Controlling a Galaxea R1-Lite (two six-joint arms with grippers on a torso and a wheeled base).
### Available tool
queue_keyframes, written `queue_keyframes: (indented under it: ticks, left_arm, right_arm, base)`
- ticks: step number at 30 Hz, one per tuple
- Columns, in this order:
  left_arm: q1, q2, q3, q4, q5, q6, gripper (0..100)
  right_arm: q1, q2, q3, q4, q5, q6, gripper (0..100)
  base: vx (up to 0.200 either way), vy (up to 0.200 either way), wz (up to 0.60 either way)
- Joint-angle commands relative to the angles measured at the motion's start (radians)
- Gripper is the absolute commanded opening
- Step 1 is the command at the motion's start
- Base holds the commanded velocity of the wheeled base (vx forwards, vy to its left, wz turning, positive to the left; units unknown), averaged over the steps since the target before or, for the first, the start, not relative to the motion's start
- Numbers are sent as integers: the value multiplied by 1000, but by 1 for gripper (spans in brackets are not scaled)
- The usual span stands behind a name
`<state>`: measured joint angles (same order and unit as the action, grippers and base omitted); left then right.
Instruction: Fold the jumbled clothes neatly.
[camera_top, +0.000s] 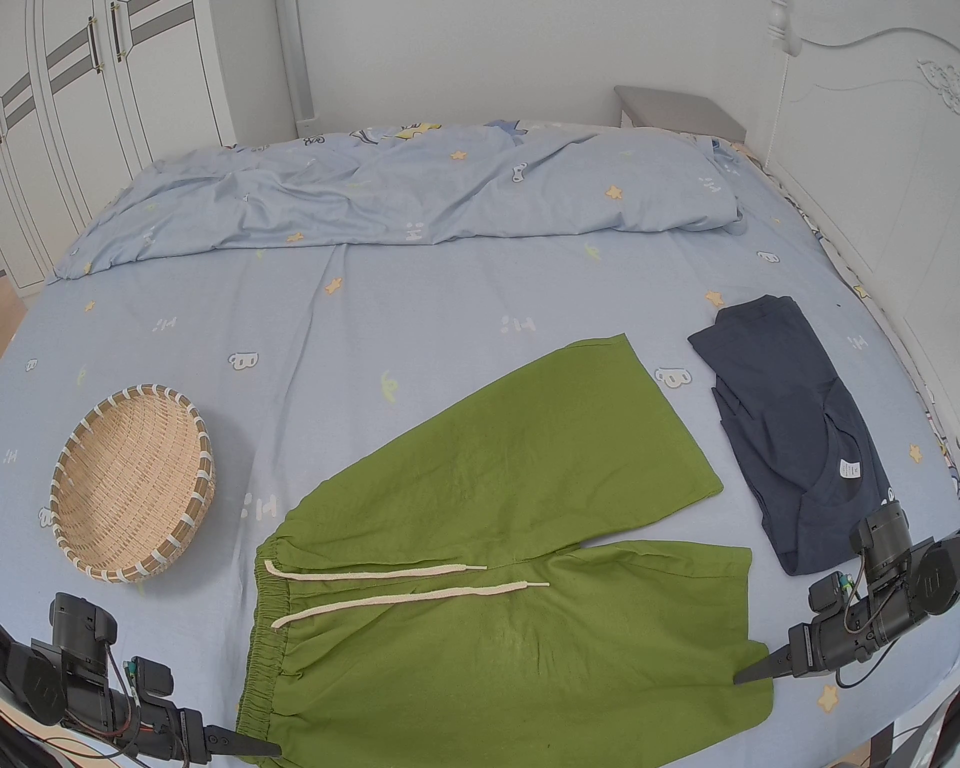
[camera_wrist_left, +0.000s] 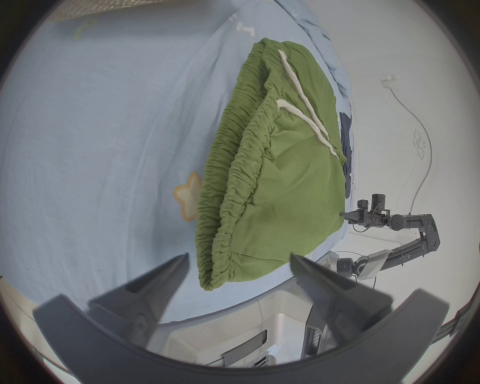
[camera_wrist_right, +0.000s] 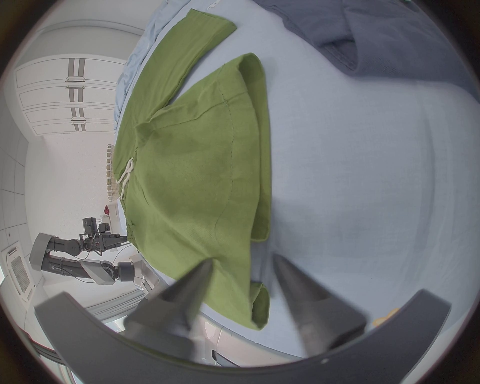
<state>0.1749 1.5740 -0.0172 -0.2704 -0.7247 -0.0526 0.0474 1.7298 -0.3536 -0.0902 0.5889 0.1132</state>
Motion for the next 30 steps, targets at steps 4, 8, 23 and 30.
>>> queue_keyframes:
  ticks: [4, 8, 23, 30]
  left_arm:
    - [64, -35, -7, -1, -4, -6, 100]
    - [123, -166, -61, 23, -12, -59, 100]
    - [-63, -186, -676, 217, 1, -365, 100]
    - [-100, 14, -938, 203, 2, -471, 100]
  right_arm:
    - [-6, -36, 12, -25, 5, 3, 100]
    - [-9, -111, 7, -42, 5, 5, 100]
    - [-43, -190, -252, -39, 6, 23, 100]
    - [-18, 7, -538, -31, 8, 183, 100]
  base:
    - [0, 0, 0]
    - [0, 0, 0]
    - [0, 0, 0]
    - [0, 0, 0]
